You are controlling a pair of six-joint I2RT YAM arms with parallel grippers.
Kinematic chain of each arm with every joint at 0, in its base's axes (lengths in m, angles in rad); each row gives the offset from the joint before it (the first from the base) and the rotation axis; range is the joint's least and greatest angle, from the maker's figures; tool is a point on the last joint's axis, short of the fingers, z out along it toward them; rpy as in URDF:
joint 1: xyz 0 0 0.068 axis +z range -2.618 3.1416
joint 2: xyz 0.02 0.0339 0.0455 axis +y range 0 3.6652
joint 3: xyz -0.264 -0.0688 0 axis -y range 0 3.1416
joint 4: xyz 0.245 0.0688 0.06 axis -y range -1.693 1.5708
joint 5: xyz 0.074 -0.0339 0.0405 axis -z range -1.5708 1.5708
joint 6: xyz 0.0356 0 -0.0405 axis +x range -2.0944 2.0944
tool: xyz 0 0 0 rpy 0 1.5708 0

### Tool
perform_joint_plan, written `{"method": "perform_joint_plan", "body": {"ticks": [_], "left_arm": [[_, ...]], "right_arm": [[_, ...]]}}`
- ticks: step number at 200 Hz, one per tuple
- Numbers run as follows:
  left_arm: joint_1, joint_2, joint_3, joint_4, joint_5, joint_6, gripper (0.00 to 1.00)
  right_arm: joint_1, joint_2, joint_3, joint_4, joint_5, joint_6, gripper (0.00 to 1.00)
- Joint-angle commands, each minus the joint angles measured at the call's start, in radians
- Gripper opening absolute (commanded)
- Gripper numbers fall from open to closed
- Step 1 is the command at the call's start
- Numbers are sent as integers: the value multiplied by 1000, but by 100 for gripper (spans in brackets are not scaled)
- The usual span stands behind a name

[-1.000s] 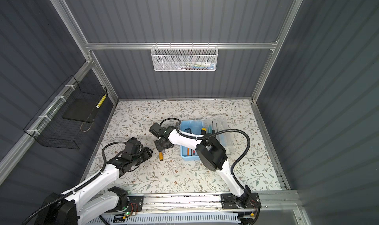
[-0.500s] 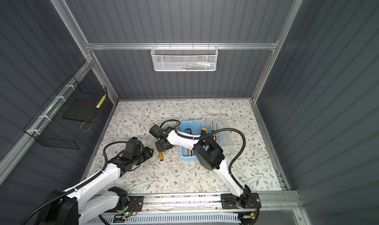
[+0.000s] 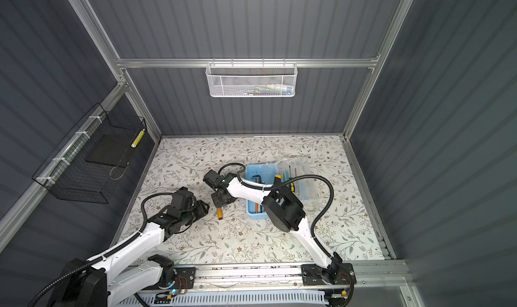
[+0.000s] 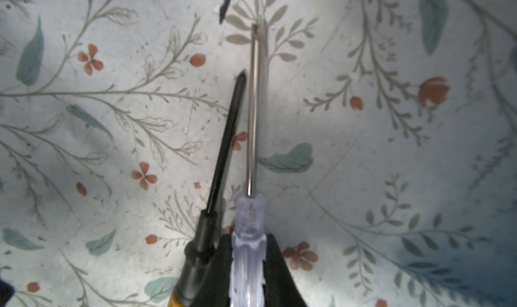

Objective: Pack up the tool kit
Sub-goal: 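Grasp the clear-handled screwdriver with the right gripper and lift it, then carry the clear-handled screwdriver into the box's clear tray and release it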

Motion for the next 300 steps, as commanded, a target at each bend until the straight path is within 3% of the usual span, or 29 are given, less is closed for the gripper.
{"method": "perform_joint_plan", "body": {"ticks": [1, 10, 91, 135, 171, 219, 268, 300], "left_arm": [[8, 5, 2, 7, 2, 17, 46], [8, 3, 2, 6, 2, 19, 46], [8, -15, 41, -25, -4, 52, 43], [9, -21, 78, -35, 19, 91, 59], [7, 34, 103, 25, 79, 100, 63], [-1, 88, 139, 53, 99, 123, 62], [-1, 96, 152, 26, 75, 144, 60], [-1, 85, 157, 11, 65, 150, 60]], "right_arm": [[2, 36, 17, -37, 14, 3, 8], [1, 31, 17, -40, 25, 2, 0], [-37, -203, -76, -21, -34, -46, 0], [-90, -470, -239, -54, 29, -79, 0], [-211, -707, -410, -129, 167, -106, 0], [-461, -959, -613, -186, 270, -114, 0], [-590, -969, -698, -247, 384, -142, 0], [-610, -943, -744, -206, 374, -148, 0]]}}
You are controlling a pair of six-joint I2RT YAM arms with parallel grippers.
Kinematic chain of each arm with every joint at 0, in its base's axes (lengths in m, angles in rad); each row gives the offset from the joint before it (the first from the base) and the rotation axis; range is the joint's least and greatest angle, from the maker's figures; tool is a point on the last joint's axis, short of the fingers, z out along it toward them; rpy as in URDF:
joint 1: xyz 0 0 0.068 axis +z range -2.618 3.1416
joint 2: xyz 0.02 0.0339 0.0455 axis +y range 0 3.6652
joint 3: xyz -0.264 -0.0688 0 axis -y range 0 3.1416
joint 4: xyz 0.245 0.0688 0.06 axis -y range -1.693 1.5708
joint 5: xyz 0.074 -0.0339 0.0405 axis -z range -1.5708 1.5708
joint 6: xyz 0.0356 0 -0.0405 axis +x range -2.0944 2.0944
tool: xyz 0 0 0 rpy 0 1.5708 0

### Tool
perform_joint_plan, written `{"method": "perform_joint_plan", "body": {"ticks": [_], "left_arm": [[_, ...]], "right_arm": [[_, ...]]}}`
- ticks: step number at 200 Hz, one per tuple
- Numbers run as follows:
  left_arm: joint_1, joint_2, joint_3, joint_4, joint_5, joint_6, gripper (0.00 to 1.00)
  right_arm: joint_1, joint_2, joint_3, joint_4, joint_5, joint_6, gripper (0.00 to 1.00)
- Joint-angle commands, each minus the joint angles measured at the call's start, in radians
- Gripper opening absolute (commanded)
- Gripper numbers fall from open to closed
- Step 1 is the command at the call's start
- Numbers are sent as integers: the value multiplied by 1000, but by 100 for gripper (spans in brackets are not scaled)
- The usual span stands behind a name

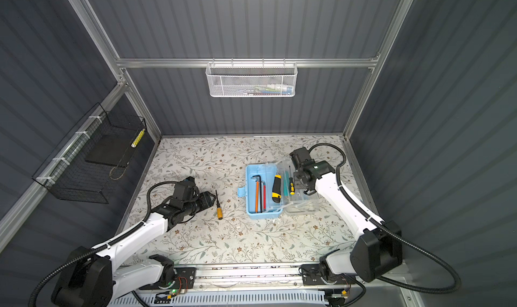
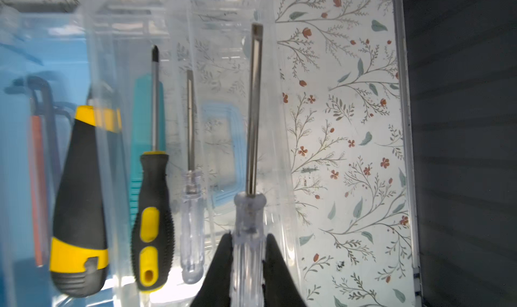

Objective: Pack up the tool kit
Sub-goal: 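Carry the clear-handled screwdriver into the box's clear tray and release it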

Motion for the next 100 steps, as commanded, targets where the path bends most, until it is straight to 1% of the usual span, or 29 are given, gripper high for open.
{"method": "perform_joint_plan", "body": {"ticks": [1, 25, 47, 51, 66, 74, 85, 100], "left_arm": [[0, -13, 34, -26, -9, 29, 60], [0, -3, 33, -29, -12, 30, 60], [0, 2, 28, -19, -11, 27, 60], [0, 4, 29, -19, -8, 28, 60], [0, 10, 30, -17, -11, 29, 61], [0, 10, 31, -19, -11, 31, 61], [1, 10, 30, -20, -11, 32, 61], [0, 8, 31, -24, -11, 35, 61]], "right_arm": [[-12, 22, -24, -4, 34, -12, 0], [-22, 52, -31, 12, 47, -8, 0], [-26, 66, -30, 30, 29, -12, 0], [-25, 68, -28, 29, 30, -11, 3], [-26, 79, -22, 29, 34, -12, 9], [-26, 82, -18, 31, 39, -12, 17], [-27, 88, -17, 31, 45, -12, 23], [-28, 95, -10, 23, 63, -4, 35]]}}
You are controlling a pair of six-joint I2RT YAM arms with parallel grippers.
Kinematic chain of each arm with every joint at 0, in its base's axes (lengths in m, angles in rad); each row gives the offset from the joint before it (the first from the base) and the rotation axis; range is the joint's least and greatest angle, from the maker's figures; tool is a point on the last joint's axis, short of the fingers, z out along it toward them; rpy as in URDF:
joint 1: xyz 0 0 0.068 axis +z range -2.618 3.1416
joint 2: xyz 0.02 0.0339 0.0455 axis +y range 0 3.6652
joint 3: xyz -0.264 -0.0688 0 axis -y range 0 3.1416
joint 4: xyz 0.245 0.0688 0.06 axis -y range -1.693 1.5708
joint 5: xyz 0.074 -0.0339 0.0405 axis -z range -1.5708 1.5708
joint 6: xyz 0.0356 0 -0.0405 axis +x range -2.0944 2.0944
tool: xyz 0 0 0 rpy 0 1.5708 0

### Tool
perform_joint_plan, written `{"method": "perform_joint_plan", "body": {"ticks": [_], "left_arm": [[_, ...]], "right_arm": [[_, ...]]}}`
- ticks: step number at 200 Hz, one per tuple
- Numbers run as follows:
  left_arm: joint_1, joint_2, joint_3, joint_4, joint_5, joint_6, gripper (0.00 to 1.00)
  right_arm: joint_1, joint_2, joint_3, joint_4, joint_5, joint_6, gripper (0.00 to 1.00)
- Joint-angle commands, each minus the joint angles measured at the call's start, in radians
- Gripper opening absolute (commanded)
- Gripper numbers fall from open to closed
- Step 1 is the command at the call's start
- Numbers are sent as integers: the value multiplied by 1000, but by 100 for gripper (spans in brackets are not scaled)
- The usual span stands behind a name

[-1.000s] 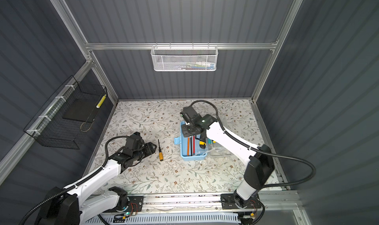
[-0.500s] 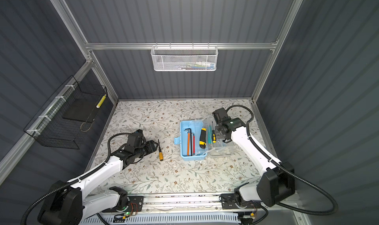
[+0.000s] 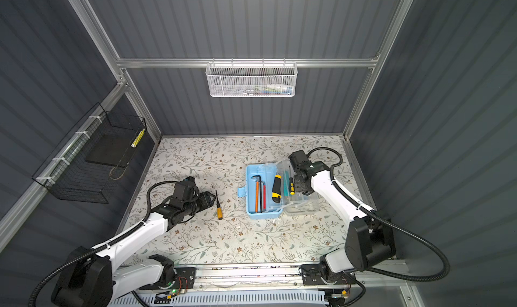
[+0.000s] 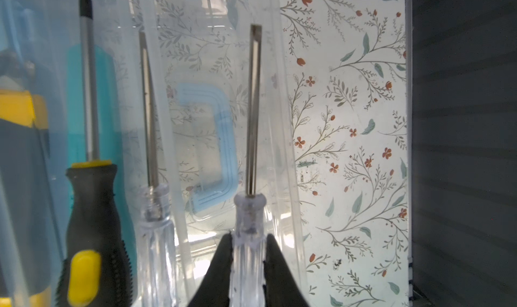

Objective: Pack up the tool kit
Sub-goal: 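Carry the clear-handled screwdriver into the box's clear tray and release it, then move the right gripper to the yellow-handled screwdriver and close on it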

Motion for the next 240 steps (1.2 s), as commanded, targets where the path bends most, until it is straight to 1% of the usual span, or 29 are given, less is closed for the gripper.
{"method": "perform_joint_plan", "body": {"ticks": [1, 19, 40, 69, 96, 118, 128, 149, 160, 171, 193, 240], "left_arm": [[0, 6, 29, -22, -7, 27, 61], [0, 5, 33, -29, -8, 31, 61], [0, -1, 38, -25, -2, 36, 61], [0, -7, 31, -13, 4, 36, 61], [0, 5, 28, 9, 23, 24, 61], [0, 5, 45, -4, 24, 28, 62], [0, 1, 52, -7, 25, 34, 63], [0, 13, 78, -26, 50, 64, 64], [0, 12, 83, -33, 60, 74, 64], [0, 7, 85, -38, 67, 79, 64], [0, -15, 88, -61, 62, 83, 65], [0, -24, 82, -69, 43, 83, 65]], "right_arm": [[-4, 18, 19, -8, 41, 6, 36], [-2, 6, 36, -23, 42, 12, 41], [17, -36, 69, -44, 15, 21, 43], [107, -101, 118, -64, 26, 34, 42], [207, -120, 162, -58, 7, 55, 43], [310, -108, 202, -43, -6, 80, 43], [355, -104, 210, -16, -47, 90, 42], [431, -91, 208, 74, -184, 127, 43], [472, -69, 214, 102, -210, 142, 43], [510, -40, 227, 115, -211, 145, 43], [549, 13, 245, 122, -218, 146, 43], [590, 77, 244, 159, -241, 148, 45]]}}
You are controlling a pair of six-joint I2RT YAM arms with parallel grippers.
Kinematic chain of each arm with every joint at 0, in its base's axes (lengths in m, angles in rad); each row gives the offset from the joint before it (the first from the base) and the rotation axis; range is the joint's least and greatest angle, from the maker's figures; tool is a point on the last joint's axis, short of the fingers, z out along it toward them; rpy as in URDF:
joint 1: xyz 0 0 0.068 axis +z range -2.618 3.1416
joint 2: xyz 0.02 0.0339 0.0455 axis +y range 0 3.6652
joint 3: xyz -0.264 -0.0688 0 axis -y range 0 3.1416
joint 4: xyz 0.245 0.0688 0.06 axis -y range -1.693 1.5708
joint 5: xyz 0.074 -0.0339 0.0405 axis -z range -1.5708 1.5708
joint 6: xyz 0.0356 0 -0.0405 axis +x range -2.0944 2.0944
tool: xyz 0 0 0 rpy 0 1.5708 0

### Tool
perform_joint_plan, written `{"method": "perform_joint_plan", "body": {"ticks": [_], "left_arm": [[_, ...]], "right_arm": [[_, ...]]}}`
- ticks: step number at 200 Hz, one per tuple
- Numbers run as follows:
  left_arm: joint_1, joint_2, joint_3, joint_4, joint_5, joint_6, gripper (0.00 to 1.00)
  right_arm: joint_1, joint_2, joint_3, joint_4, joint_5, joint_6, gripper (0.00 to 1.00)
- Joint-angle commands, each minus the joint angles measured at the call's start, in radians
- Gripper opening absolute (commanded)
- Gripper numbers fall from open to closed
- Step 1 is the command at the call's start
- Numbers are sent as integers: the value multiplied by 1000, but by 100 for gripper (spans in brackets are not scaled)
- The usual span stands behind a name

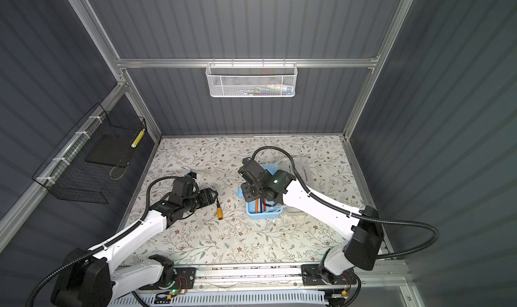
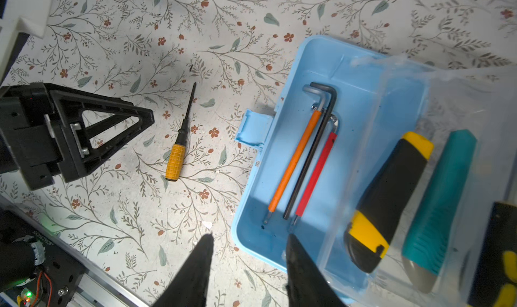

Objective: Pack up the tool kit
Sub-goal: 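Move the right gripper to the yellow-handled screwdriver and close on it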

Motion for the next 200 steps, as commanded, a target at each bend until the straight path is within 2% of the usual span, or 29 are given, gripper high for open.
{"method": "perform_joint_plan", "body": {"ticks": [1, 46, 91, 151, 166, 200], "left_arm": [[0, -16, 18, -28, -2, 20, 65], [0, 5, 15, -29, 16, 2, 65], [2, -8, -10, -84, 5, -7, 65], [46, -131, -94, -131, -31, -49, 66], [87, -149, -120, -125, 9, -54, 67], [246, -168, -209, -39, 201, -99, 67]], "right_arm": [[19, 23, 17, 28, -23, 14, 45], [60, 109, 31, 53, -45, 23, 50], [124, 235, 79, 67, -65, 27, 60], [149, 442, 212, 65, -106, 21, 59], [149, 503, 267, 43, -98, 10, 59], [149, 616, 384, -3, -105, -10, 56]]}}
